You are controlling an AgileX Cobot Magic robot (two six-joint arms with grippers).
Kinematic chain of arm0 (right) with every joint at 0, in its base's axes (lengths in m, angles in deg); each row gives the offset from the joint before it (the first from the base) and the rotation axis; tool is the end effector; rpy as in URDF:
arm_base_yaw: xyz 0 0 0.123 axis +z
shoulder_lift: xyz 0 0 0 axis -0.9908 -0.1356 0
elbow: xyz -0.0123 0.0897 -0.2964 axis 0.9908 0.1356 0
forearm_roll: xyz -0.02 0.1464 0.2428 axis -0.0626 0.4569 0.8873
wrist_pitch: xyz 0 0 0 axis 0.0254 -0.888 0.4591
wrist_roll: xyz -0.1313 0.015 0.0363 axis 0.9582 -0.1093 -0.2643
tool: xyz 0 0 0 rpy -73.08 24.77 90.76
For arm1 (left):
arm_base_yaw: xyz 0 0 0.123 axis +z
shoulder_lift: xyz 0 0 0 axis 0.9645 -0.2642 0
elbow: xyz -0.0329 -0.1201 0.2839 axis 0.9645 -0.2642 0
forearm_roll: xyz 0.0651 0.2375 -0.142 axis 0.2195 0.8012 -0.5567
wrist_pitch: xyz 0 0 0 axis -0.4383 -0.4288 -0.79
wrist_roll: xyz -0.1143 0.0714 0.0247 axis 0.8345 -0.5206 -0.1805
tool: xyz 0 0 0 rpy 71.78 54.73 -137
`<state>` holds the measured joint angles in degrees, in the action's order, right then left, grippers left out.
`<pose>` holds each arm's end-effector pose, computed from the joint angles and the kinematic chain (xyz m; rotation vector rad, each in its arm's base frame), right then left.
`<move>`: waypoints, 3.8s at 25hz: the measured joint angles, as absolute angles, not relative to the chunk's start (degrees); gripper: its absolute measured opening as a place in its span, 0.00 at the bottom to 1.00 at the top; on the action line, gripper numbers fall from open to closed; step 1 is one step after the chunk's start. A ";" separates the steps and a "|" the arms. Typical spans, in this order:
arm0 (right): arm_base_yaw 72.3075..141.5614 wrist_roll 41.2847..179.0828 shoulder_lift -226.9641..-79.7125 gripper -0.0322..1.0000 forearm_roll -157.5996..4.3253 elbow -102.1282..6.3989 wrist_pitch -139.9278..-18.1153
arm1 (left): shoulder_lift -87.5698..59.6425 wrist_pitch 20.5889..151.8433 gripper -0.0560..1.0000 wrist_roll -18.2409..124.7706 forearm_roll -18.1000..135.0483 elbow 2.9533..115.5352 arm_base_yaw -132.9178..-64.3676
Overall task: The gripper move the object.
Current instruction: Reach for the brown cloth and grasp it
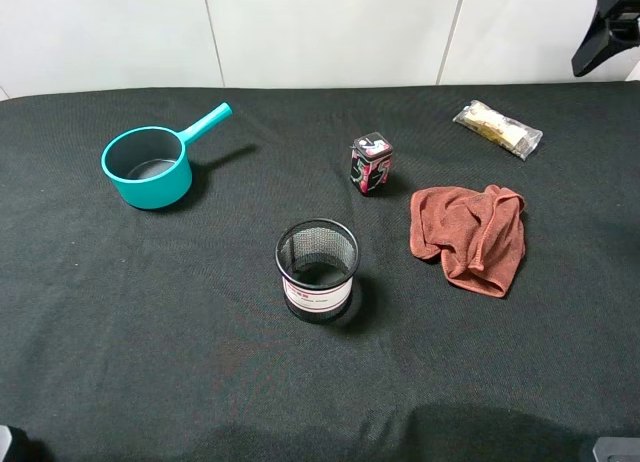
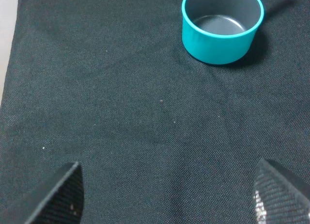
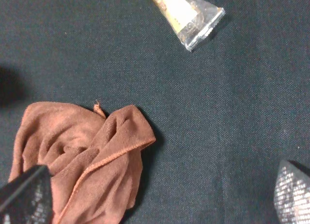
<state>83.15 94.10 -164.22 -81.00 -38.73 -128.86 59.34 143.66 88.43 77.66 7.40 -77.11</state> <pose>0.3433 0.0129 0.2862 -0.1556 2.7335 0.0530 0.0406 0.0101 0.2660 0.0195 2.0635 0.0812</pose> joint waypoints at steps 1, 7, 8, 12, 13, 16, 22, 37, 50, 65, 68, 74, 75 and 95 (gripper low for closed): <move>83.40 94.17 -164.43 0.70 -81.18 -38.79 -128.74 | 59.34 143.66 0.72 88.43 77.66 7.40 -77.11; 86.11 94.05 -167.42 0.70 -81.70 -38.98 -128.47 | 59.34 143.66 0.72 88.43 77.66 7.40 -77.11; 86.61 93.94 -167.85 0.70 -81.82 -38.98 -128.35 | 59.34 143.66 0.72 88.43 77.66 7.40 -77.11; 88.94 92.74 -169.39 0.70 -82.29 -38.98 -127.57 | 59.34 143.66 0.72 88.43 77.66 7.40 -77.11; 89.60 92.39 -169.69 0.70 -82.58 -38.98 -127.38 | 59.34 143.66 0.72 88.43 77.66 7.40 -77.11; 91.48 91.57 -170.76 0.70 -83.50 -38.98 -127.02 | 59.34 143.66 0.72 88.43 77.66 7.40 -77.11; 95.08 91.34 -172.96 0.70 -84.53 -38.98 -126.52 | 59.34 143.66 0.72 88.43 77.66 7.40 -77.11; 96.81 93.49 -175.12 0.70 -85.07 -33.28 -125.99 | 59.34 143.66 0.72 88.43 77.66 7.40 -77.11; 96.81 94.59 -175.12 0.70 -82.88 -24.90 -118.56 | 59.34 143.66 0.72 88.43 77.66 7.40 -77.11; 100.23 92.62 -175.48 0.70 -84.53 -20.48 -113.68 | 59.34 143.66 0.72 88.43 77.66 7.40 -77.11; 100.23 92.62 -175.48 0.70 -84.53 -18.19 -111.37 | 59.34 143.66 0.72 88.43 77.66 7.40 -77.11; 100.23 92.62 -175.48 0.70 -84.53 -17.52 -109.37 | 59.34 143.66 0.72 88.43 77.66 7.40 -77.11; 100.23 92.62 -175.48 0.70 -84.53 -17.52 -109.17 | 59.34 143.66 0.72 88.43 77.66 7.40 -77.11; 100.23 92.62 -181.25 0.70 -84.53 -17.46 -106.23 | 59.34 143.66 0.72 88.43 77.66 7.40 -77.11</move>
<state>100.23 92.62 -181.25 -84.53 -17.46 -106.23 59.34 143.66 88.43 77.66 7.40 -77.11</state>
